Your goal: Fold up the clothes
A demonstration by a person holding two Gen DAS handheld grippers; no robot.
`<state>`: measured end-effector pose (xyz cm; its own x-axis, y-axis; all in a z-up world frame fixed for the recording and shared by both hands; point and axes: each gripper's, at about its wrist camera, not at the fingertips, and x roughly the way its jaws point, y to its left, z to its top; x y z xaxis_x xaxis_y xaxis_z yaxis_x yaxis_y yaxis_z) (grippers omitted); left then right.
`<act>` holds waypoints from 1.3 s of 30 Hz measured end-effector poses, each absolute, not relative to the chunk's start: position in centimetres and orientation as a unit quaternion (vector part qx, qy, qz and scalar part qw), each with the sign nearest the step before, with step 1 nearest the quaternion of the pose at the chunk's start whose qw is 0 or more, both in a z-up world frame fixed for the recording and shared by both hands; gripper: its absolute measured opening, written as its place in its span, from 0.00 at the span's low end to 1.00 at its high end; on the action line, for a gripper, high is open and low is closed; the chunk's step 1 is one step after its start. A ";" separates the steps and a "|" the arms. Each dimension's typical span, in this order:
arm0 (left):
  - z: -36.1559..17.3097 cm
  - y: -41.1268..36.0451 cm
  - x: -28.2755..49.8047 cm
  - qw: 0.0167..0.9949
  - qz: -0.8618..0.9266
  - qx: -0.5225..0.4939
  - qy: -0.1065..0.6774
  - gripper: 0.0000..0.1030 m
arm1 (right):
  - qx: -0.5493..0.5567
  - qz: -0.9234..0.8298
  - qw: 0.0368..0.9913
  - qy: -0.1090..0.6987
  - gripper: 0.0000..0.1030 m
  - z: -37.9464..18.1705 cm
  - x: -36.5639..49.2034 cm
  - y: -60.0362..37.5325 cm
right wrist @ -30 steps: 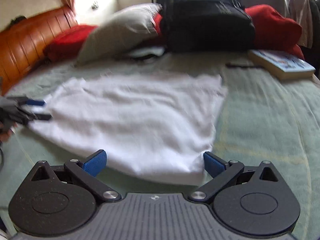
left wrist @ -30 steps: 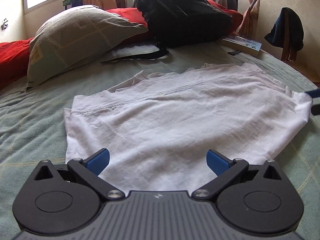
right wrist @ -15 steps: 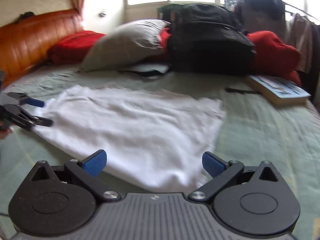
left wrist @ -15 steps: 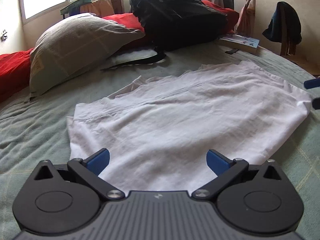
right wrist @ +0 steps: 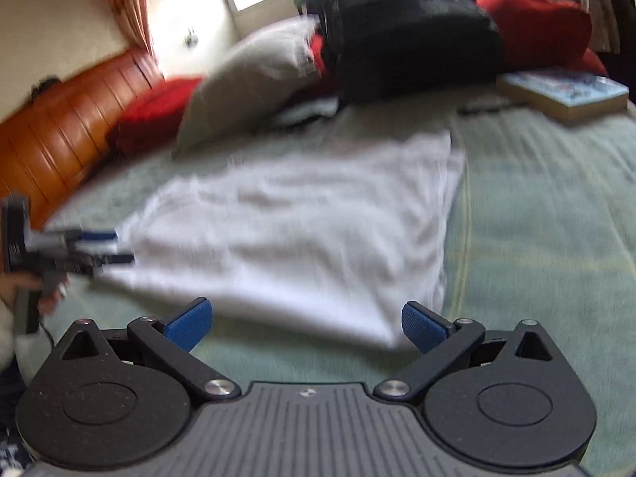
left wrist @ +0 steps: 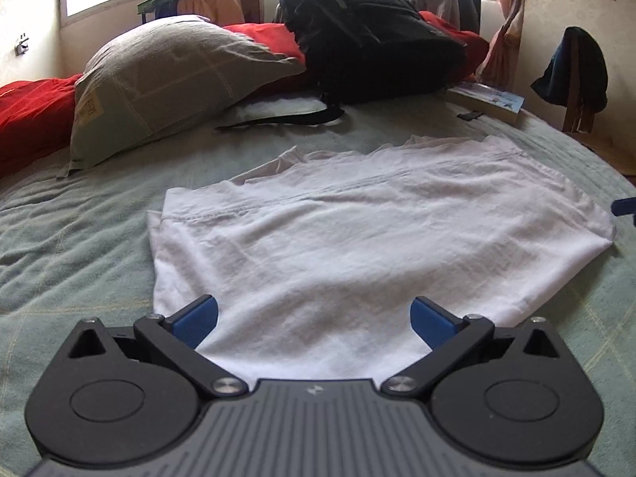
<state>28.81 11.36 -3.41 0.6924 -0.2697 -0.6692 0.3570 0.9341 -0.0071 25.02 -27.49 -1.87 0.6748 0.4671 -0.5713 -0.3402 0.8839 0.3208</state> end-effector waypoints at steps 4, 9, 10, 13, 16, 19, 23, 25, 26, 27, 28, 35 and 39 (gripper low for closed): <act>-4.6 10.5 29.4 0.915 -0.147 0.085 0.366 0.99 | 0.037 0.201 0.919 0.336 1.00 -2.5 27.0 -25.6; -5.3 13.3 28.3 0.915 -0.115 0.068 0.380 0.99 | -0.018 0.165 0.918 0.360 1.00 -5.8 26.5 -25.3; -4.9 13.6 28.0 0.916 -0.109 0.074 0.379 0.99 | -0.021 0.165 0.918 0.360 1.00 -5.8 26.0 -25.4; -3.7 13.4 27.1 0.918 -0.120 0.083 0.368 0.99 | -0.042 0.159 0.917 0.363 1.00 -5.6 25.4 -25.1; -3.6 13.0 26.4 0.914 -0.156 0.061 0.370 0.99 | -0.042 0.153 0.915 0.370 1.00 -5.5 26.0 -24.8; -4.9 13.8 26.0 0.901 -0.151 0.025 0.406 0.99 | -0.038 0.153 0.915 0.372 1.00 -5.4 26.2 -24.8; -4.2 14.1 24.3 0.905 -0.146 0.033 0.399 0.99 | -0.047 0.155 0.915 0.371 1.00 -5.5 26.0 -24.7; -3.3 13.7 23.8 0.909 -0.156 0.038 0.384 0.99 | -0.049 0.152 0.915 0.371 1.00 -5.6 26.0 -24.6; -3.0 13.5 23.8 0.911 -0.163 0.040 0.376 0.99 | -0.050 0.151 0.915 0.371 1.00 -5.6 26.1 -24.5; -2.9 13.3 24.0 0.912 -0.166 0.040 0.373 0.99 | -0.051 0.150 0.915 0.371 1.00 -5.6 26.1 -24.4; -2.9 13.1 24.3 0.912 -0.166 0.040 0.373 0.99 | -0.053 0.149 0.915 0.371 1.00 -5.6 26.2 -24.3; -3.6 14.1 25.6 0.910 -0.129 0.013 0.394 0.99 | -0.058 0.146 0.915 0.372 1.00 -4.9 25.5 -24.8; -1.0 13.4 26.4 0.921 -0.158 0.024 0.356 0.99 | -0.017 0.189 0.919 0.345 1.00 -2.2 26.3 -25.4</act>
